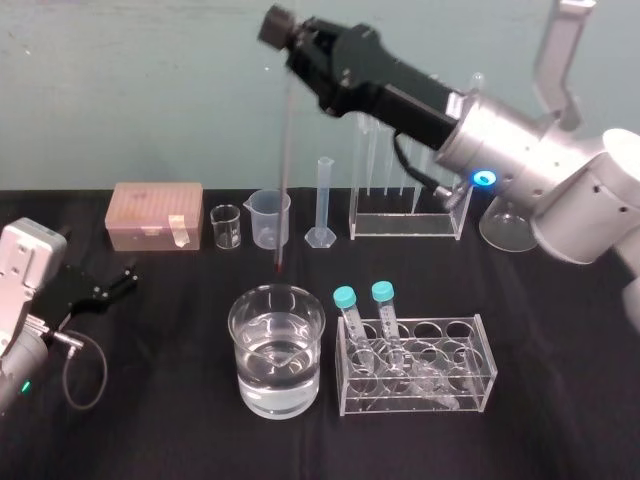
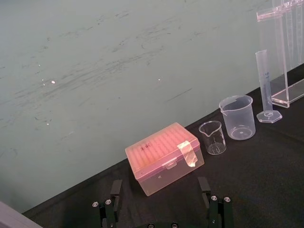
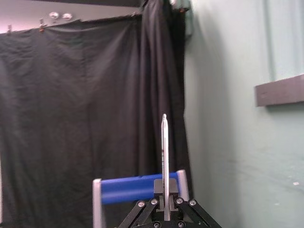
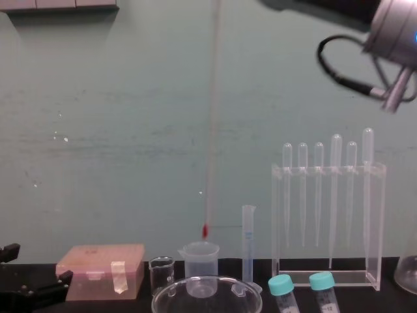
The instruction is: Hold the thermometer with one hand and immerse one end into the beaker, then reinsert it into the test tube rack.
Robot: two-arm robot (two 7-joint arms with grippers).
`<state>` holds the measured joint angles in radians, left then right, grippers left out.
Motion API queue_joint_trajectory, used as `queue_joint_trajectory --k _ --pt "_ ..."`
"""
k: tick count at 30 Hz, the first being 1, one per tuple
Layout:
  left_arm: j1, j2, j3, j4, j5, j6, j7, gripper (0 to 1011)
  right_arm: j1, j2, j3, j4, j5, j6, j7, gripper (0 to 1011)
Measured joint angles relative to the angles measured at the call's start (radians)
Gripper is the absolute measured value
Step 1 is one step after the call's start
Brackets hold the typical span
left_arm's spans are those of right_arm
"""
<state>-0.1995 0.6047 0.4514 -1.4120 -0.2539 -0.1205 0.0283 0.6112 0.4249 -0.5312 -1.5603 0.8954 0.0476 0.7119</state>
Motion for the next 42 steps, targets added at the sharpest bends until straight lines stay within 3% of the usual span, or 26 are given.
queue_joint_trajectory --k 7,17,30,42 --pt "0.000 0.000 0.000 0.000 0.000 0.000 0.000 1008 0.010 -0.003 -0.073 0.080 -0.036 -0.028 0.052 51" --pt "0.000 0.000 0.000 0.000 0.000 0.000 0.000 1008 -0.011 -0.009 -0.126 0.183 -0.074 -0.070 0.104 51" --pt "0.000 0.000 0.000 0.000 0.000 0.000 0.000 1008 -0.031 -0.038 -0.139 0.255 -0.103 -0.113 0.139 51" --pt "0.000 0.000 0.000 0.000 0.000 0.000 0.000 1008 -0.036 -0.047 -0.136 0.264 -0.121 -0.120 0.144 51"
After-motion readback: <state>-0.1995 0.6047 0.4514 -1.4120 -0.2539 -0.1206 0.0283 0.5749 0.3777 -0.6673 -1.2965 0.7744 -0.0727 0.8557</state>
